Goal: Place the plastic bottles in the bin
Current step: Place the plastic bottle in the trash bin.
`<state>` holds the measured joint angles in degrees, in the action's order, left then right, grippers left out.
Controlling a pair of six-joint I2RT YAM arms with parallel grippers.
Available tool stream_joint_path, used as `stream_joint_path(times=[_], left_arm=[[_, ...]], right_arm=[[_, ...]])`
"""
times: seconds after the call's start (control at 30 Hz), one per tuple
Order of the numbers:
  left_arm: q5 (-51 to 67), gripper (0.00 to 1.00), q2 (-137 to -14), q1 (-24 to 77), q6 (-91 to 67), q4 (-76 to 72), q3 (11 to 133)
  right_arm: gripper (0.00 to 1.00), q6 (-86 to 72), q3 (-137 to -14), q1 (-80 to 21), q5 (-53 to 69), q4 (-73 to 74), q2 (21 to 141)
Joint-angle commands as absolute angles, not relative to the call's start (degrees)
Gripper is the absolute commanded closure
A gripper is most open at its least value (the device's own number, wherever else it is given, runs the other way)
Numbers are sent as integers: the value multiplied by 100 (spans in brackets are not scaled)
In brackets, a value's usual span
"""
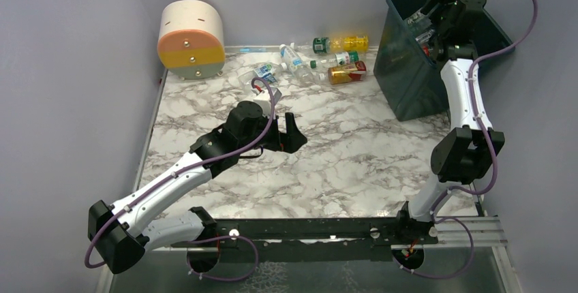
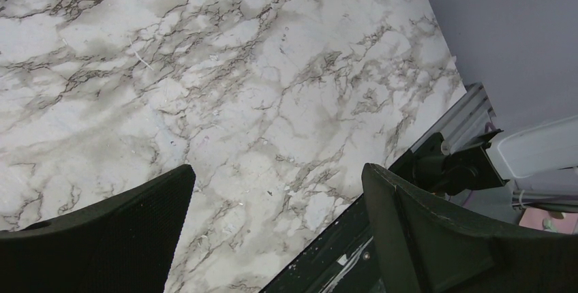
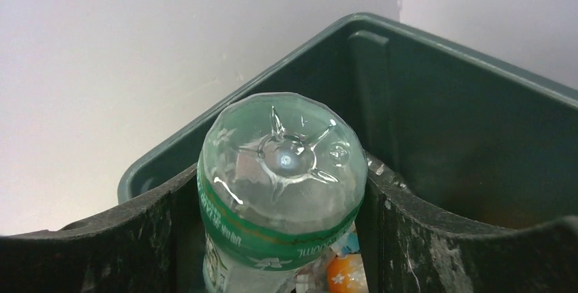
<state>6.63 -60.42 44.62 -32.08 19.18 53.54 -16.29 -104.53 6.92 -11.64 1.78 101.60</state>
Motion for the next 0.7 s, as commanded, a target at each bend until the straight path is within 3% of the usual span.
stream_joint_path(times=[0.0,0.17,0.47,0.67], left_arm=[[711,1,-6016,4448,-3208,1785,5332],[712,1,-6048,4453,-3208,1779,5348],[699,1,-6083,4454,-3230,1759,5309],[627,1,-6384,4449,-3175,1804,5531]], right_arm=[[23,-1734,-10443,677,-718,336,10067],[11,-1759,-10405,677,-666,448,9936],[8,-1739,-10301,345,-197,593,9402],[6,-1775,-10078,-273,1152,728,8872]])
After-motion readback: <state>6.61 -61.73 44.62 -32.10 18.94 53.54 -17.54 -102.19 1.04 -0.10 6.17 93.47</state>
